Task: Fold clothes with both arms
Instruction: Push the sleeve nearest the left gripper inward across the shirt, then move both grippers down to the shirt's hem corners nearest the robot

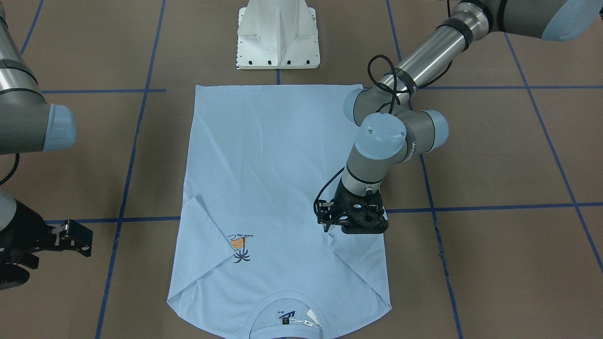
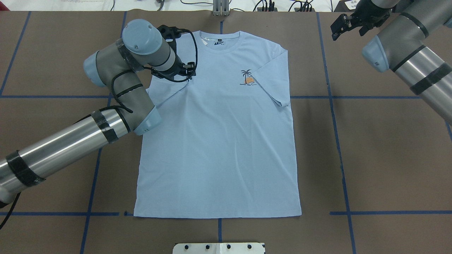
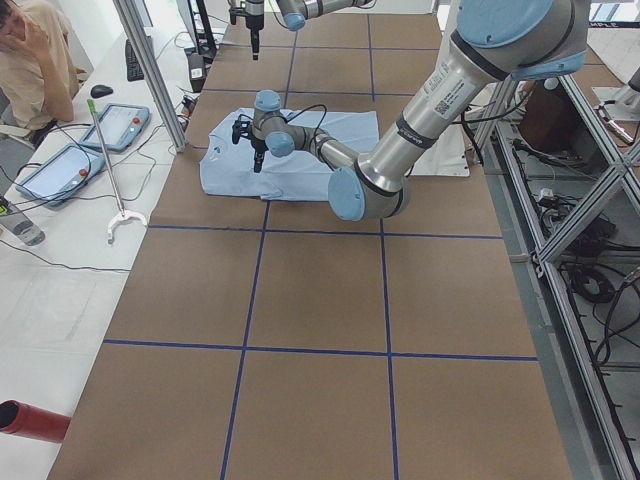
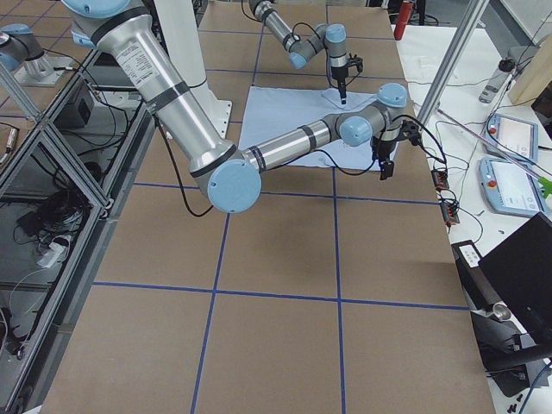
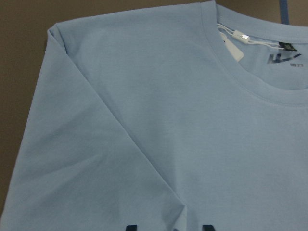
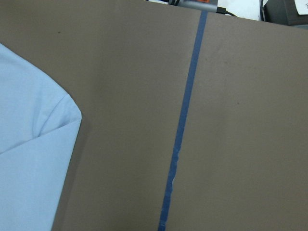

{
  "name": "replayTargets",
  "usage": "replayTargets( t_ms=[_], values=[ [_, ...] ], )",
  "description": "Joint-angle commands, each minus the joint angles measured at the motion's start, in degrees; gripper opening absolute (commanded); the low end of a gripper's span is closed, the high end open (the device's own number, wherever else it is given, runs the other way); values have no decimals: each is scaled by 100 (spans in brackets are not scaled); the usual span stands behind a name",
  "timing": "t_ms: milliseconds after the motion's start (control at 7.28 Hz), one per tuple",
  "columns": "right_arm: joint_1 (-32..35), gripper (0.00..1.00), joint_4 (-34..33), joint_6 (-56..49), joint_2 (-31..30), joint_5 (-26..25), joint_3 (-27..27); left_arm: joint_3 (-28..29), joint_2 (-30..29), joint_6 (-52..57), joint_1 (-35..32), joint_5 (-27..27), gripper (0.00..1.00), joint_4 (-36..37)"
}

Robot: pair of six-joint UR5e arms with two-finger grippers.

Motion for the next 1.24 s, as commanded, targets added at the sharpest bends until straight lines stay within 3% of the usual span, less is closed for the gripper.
replayTargets(
  t_ms=[0,137,275,412,549,686,824,961,1098],
  values=[
    [-453,100,23,910,-396,-60,832,-1297,970,151,-46,-276,100,77],
    [-829,100,154,1498,-947,-173,1524,-1877,1428,168,-38,-416,100,52],
    [-1233,100,346,2339,-1370,-383,2175,-2231,1685,203,-38,-896,100,60],
    [-1907,100,383,3209,-1766,-1047,2956,-2600,2018,82,6,-874,100,51],
    [-2523,100,392,4018,-2292,-1358,3668,-3195,2630,-189,59,-831,100,-10],
    [-3130,100,401,4948,-2663,-1727,4345,-3871,3184,-592,390,-508,100,-54],
    [-3971,100,566,5628,-3049,-2574,4761,-4296,3634,-1031,837,-35,100,-185],
    [-4580,100,1064,6017,-3384,-3166,4852,-4352,3891,-1592,1172,187,100,-751],
    [-5030,100,1504,6700,-3709,-3668,4879,-4431,4233,-2311,1889,946,100,-1323]
  ],
)
